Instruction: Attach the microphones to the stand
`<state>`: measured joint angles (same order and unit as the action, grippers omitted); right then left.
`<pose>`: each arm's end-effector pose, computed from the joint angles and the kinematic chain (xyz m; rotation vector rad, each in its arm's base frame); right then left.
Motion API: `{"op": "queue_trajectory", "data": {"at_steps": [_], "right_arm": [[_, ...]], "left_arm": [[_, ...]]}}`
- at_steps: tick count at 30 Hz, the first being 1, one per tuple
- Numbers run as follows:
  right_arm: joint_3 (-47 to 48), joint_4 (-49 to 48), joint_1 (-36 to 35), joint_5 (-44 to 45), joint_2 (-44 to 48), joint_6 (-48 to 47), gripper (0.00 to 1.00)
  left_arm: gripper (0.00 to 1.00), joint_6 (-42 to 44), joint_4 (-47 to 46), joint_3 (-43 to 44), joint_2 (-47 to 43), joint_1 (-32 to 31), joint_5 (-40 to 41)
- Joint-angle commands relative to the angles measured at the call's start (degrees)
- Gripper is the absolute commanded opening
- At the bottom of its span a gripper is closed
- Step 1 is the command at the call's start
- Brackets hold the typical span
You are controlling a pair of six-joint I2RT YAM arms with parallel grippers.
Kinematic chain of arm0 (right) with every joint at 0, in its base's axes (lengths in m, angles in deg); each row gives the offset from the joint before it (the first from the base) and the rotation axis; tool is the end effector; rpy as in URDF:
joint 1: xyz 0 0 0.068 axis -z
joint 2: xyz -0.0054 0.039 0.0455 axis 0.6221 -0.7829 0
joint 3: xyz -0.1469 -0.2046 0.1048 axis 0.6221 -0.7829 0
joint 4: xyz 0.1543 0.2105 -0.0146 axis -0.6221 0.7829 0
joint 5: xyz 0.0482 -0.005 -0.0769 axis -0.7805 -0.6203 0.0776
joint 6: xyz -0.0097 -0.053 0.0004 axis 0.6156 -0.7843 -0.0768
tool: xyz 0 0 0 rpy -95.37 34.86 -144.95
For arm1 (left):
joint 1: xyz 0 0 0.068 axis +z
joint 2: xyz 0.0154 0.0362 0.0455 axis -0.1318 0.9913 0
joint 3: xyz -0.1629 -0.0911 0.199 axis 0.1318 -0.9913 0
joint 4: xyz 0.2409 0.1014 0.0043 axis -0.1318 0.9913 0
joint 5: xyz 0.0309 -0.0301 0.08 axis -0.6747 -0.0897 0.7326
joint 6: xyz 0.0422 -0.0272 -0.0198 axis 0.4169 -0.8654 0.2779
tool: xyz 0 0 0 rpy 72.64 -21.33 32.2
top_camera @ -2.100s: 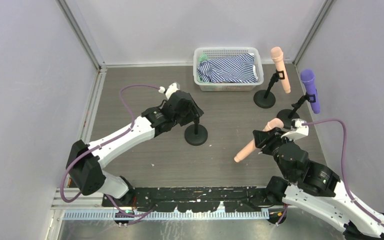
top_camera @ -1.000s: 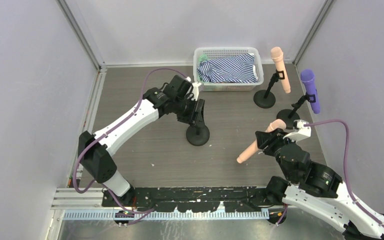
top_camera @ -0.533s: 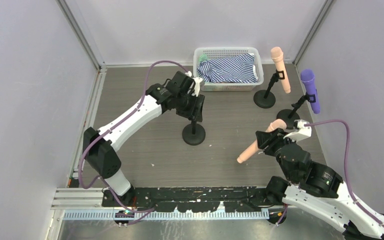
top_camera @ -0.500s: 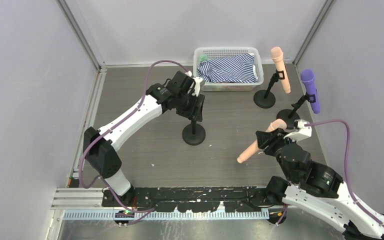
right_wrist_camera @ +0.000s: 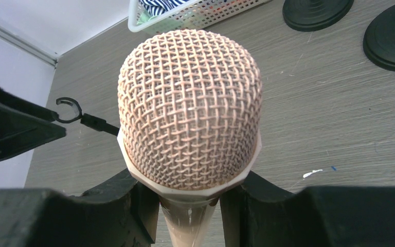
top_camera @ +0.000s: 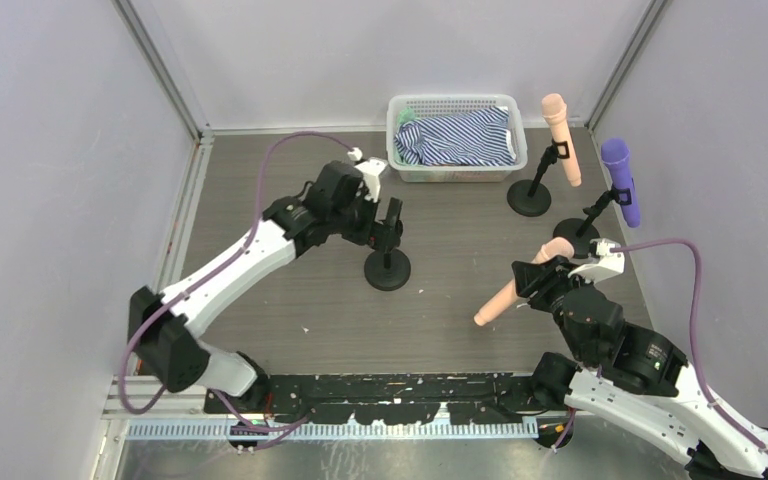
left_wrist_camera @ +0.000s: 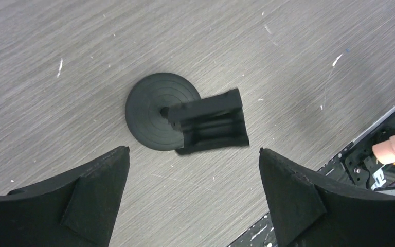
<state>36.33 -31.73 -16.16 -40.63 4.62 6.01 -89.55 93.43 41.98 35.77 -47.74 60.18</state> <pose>0.0563 0.0359 0.3157 0.3571 1.8261 0.4542 0.2453 -0.2118 0.3314 0.5239 2.3658 -0.5986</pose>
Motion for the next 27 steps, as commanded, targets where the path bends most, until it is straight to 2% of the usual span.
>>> {"op": "queue_trajectory", "data": {"at_steps": [1, 7, 11, 16, 21, 27], "right_arm": [[1.75, -1.45, 0.02, 1.11, -0.47, 0.36, 0.01], [1.73, -1.44, -0.02, 0.76, -0.78, -0.59, 0.01], [1.71, -1.33, -0.04, 1.01, -0.97, -1.18, 0.01], [1.52, -1.17, 0.01, 1.47, -0.75, -1.74, 0.01], [1.05, -1.0, -0.04, 2.14, -0.01, -1.97, 0.01], [0.64, -0.92, 0.02, 2.25, 0.44, -1.94, 0.01]], "left_arm": [[0.99, -1.11, -18.49, -9.66, -10.96, 0.26, 2.57], [1.0, -1.83, -39.45, -25.65, -20.61, 0.17, 4.95], [1.0, -3.06, -45.67, -31.31, -22.53, 0.17, 7.71], [0.97, -2.91, -52.98, -36.12, -20.82, 0.05, 5.99], [0.93, -0.82, -64.97, -42.06, -18.65, -4.13, 12.29], [0.86, 7.33, -79.9, -47.18, -13.7, -10.63, 19.35]]}}
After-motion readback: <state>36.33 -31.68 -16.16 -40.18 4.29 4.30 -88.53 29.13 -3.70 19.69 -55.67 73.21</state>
